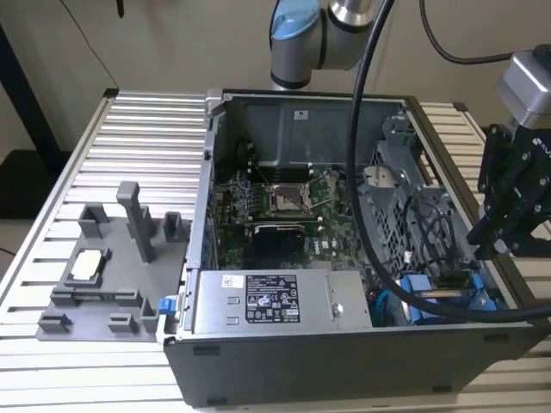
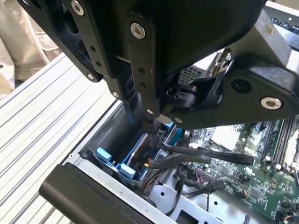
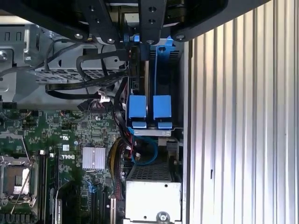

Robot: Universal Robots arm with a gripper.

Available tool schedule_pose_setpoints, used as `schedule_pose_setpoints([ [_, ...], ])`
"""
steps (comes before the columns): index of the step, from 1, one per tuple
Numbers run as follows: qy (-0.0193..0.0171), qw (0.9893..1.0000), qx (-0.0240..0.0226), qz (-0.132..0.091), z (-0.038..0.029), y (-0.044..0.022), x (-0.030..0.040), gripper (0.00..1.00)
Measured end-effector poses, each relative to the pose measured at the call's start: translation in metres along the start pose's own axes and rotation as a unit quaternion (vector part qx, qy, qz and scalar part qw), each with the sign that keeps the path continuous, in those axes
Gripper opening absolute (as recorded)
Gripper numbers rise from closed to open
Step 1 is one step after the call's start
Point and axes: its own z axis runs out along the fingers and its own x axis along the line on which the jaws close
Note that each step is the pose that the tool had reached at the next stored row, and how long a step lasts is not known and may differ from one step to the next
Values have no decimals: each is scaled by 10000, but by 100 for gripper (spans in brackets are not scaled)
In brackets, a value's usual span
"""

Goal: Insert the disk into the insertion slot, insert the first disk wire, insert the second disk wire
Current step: 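Insert the second disk wire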

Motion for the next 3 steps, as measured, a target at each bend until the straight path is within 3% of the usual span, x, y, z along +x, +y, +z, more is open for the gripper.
schedule_pose_setpoints([
  [3,-9,10000,0,-1,1,0,0,24],
])
